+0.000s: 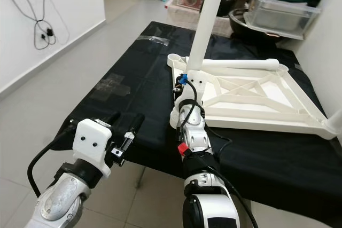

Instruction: Building children table

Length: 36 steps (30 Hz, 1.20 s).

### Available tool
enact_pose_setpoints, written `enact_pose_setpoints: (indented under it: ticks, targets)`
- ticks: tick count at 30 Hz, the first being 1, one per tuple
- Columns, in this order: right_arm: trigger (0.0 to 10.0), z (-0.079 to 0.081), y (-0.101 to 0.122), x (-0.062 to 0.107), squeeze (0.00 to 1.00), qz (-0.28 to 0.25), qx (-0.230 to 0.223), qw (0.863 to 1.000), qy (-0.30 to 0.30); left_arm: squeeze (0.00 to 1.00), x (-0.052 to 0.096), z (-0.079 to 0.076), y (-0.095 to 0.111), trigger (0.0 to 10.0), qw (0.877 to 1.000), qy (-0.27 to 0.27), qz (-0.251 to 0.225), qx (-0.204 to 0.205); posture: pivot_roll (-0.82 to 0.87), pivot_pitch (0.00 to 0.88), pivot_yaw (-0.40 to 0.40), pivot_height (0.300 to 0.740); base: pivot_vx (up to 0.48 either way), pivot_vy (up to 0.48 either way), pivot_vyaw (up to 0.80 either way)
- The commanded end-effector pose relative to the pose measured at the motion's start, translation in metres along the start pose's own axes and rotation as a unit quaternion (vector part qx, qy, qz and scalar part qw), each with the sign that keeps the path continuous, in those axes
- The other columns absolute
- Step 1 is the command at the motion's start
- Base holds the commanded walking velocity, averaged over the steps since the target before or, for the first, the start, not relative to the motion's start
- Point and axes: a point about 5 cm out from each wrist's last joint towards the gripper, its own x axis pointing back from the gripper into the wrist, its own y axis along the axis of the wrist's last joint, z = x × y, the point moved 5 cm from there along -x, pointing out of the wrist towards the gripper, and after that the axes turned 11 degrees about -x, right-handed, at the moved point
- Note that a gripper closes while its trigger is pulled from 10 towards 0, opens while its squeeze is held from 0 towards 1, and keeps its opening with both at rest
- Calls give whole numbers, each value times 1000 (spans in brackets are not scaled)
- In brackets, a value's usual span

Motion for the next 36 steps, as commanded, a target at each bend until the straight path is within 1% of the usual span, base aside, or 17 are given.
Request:
enact_pose_setpoints:
  ticks: [1, 2, 9, 10, 12, 13, 14, 18, 19, 20, 23, 25, 29, 30, 32, 33, 36]
  targets:
    - [10000, 5, -1, 0, 0, 0, -26, 1000, 1, 0, 2, 1, -3, 10000, 1000, 4, 9, -3, 162, 53, -95, 740, 0, 0, 0]
    - [10000, 12, 3, -1, 1000, -8, -23, 999, 22, 0, 2, 0, -5, 10000, 1000, 4, 11, -3, 156, 50, -93, 740, 0, 0, 0]
    - [10000, 34, 10, -3, 1000, -16, -27, 994, 105, 0, 2, -2, -8, 10000, 1000, 2, 15, -1, 156, 44, -95, 740, 0, 0, 0]
    - [10000, 44, 13, -3, 0, -16, -30, 988, 153, 0, 2, -3, -8, 10000, 1000, 1, 16, -1, 158, 43, -95, 740, 0, 0, 0]
    - [10000, 61, 7, 5, 0, 49, -33, 944, 325, 0, 2, -4, -9, 10000, 1000, 1, 16, 0, 155, 39, -94, 740, 0, 0, 0]
    - [10000, 61, 7, 5, 0, 49, -33, 944, 325, 0, 2, -4, -9, 10000, 1000, 1, 16, 0, 155, 39, -94, 740, 0, 0, 0]
    - [10000, 64, 2, 18, 0, 100, -47, 902, 418, 0, 2, -4, -9, 10000, 1000, -1, 17, 1, 159, 40, -97, 740, 0, 0, 0]
    - [10000, 65, 1, 23, 0, 114, -53, 887, 443, 0, 3, -4, -8, 10000, 1000, -2, 17, 1, 159, 40, -97, 740, 0, 0, 0]
    - [10000, 67, 1, 33, 0, 136, -66, 861, 486, 0, 2, -5, -8, 10000, 1000, -2, 17, 2, 160, 41, -99, 740, 0, 0, 0]
    - [10000, 67, 1, 33, 0, 136, -66, 861, 486, 0, 2, -5, -8, 10000, 1000, -2, 17, 2, 160, 41, -99, 740, 0, 0, 0]
    - [10000, 83, -7, 74, 0, 205, -47, 746, 631, 0, 2, -7, -7, 10000, 1000, -5, 15, 4, 166, 48, -105, 740, 0, 0, 0]
    - [10000, 83, -7, 74, 0, 205, -47, 746, 631, 0, 2, -7, -7, 10000, 1000, -5, 15, 4, 166, 48, -105, 740, 0, 0, 0]
    - [10000, 94, -14, 84, 0, 217, -36, 712, 667, 0, 2, -8, -6, 10000, 1000, -7, 15, 5, 169, 55, -107, 740, 0, 0, 0]
    - [3373, 99, -14, 87, 0, 215, -39, 698, 682, 0, 2, -8, -6, 10000, 1000, -8, 15, 5, 171, 57, -108, 740, 0, 0, 0]
    - [3373, 99, -14, 87, 0, 215, -39, 698, 682, 0, 2, -8, -6, 10000, 1000, -8, 15, 5, 171, 57, -108, 740, 0, 0, 0]
    - [0, 103, -13, 85, 0, 206, -42, 702, 680, 0, 2, -8, -6, 10000, 1000, -8, 15, 5, 171, 58, -110, 740, 0, 0, 0]
    - [0, 108, -11, 72, 0, 182, -46, 738, 648, 0, 2, -8, -6, 10000, 1000, -7, 15, 5, 169, 63, -107, 740, 0, 0, 0]
